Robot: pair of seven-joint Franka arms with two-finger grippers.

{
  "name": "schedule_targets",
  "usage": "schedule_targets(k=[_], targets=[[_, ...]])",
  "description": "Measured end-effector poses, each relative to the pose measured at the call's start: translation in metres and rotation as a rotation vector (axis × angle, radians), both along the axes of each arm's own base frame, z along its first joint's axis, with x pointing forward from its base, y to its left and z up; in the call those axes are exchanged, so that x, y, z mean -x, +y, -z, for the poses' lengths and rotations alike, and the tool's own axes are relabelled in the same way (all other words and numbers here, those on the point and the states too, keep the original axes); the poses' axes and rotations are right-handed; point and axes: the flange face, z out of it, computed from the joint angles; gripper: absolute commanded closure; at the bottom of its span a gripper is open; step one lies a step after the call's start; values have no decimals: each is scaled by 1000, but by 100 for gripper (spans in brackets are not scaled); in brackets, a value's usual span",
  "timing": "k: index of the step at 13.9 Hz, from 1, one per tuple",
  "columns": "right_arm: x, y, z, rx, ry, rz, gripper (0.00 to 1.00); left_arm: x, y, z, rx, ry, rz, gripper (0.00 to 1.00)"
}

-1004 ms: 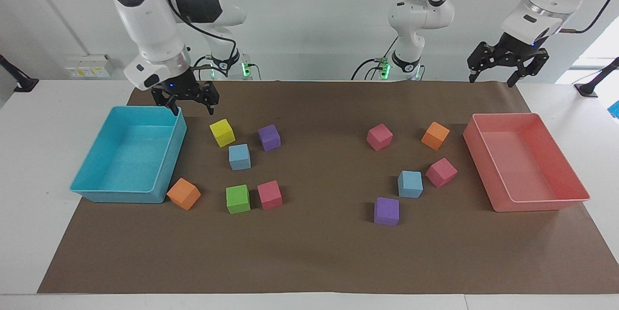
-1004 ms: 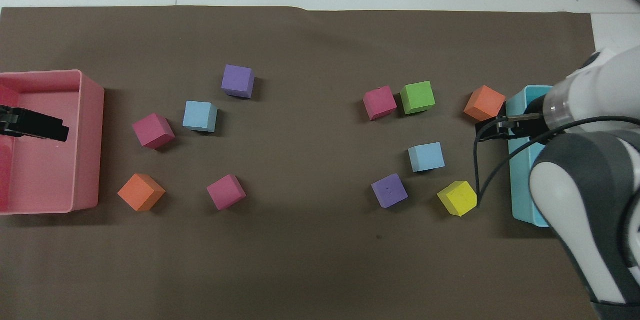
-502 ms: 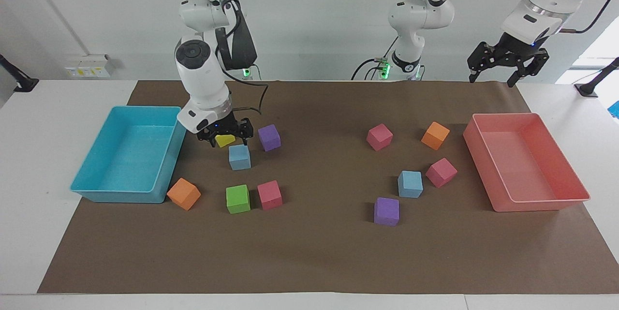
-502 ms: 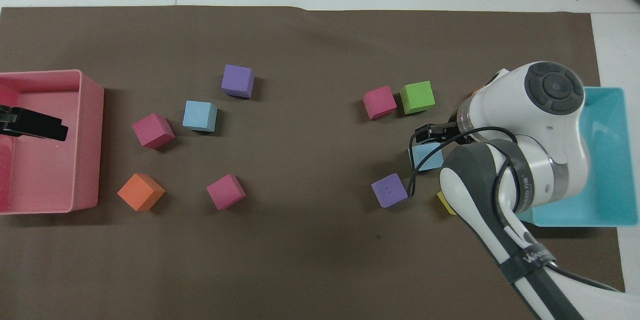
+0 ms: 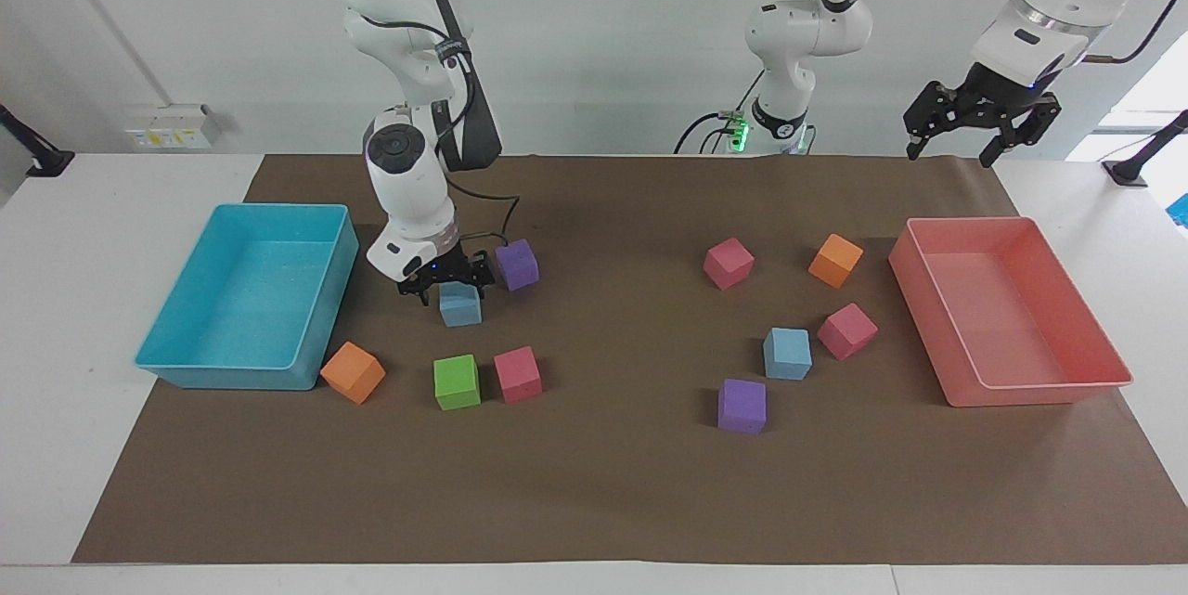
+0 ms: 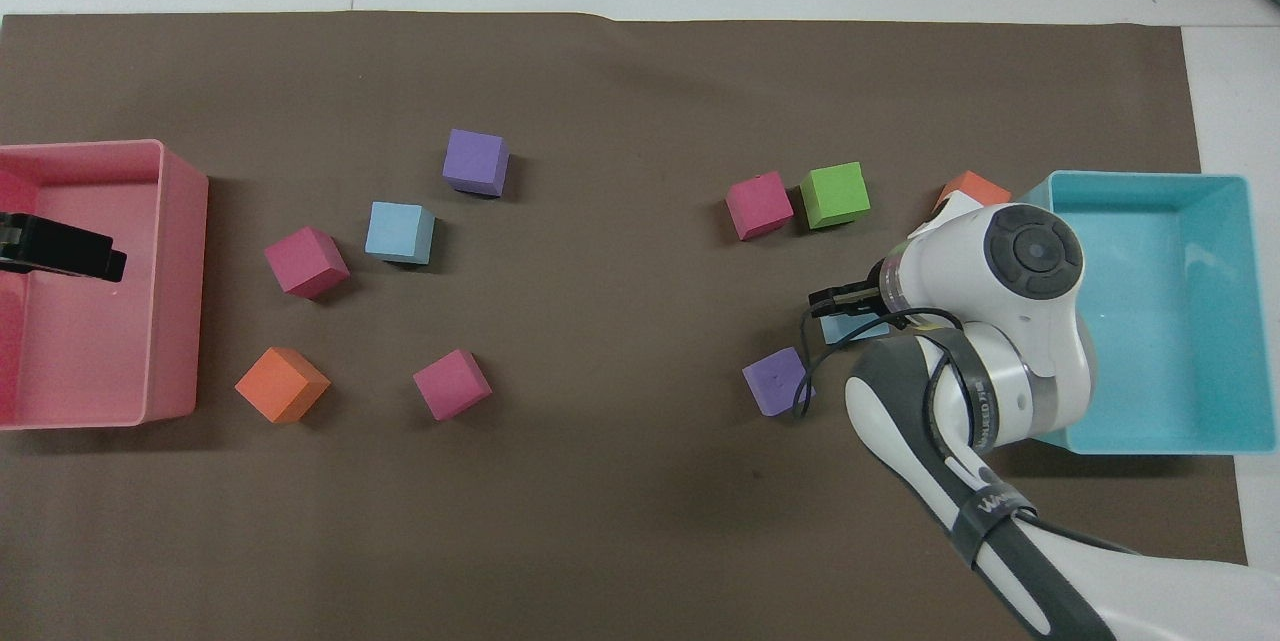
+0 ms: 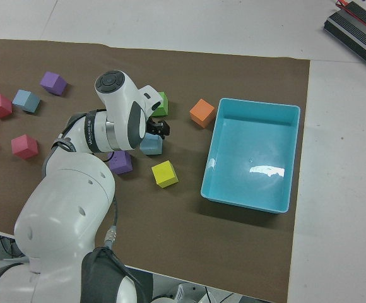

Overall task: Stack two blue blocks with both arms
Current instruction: 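Reach the right gripper to the light blue cube and grasp it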

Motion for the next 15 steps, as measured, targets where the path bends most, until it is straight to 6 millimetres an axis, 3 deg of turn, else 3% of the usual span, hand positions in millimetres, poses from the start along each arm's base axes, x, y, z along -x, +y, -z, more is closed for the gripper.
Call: schedule_targets(k=[4,8,9,10,11,15], targets=[[1,4,29,-5,-12,-9,0,0,0,0,0,0,0,0],[2,4,40,-3,-3,-30,0,0,0,0,0,0,0,0],[2,4,40,-2,-3,-33,23,0,0,0,0,0,0,0],[2,4,40,-2,-3,-35,67,0,0,0,0,0,0,0],[3,4,40,-2,-3,-35,100,0,0,0,0,0,0,0],[2,4,39,-2,-2,-35,100,0,0,0,0,0,0,0]])
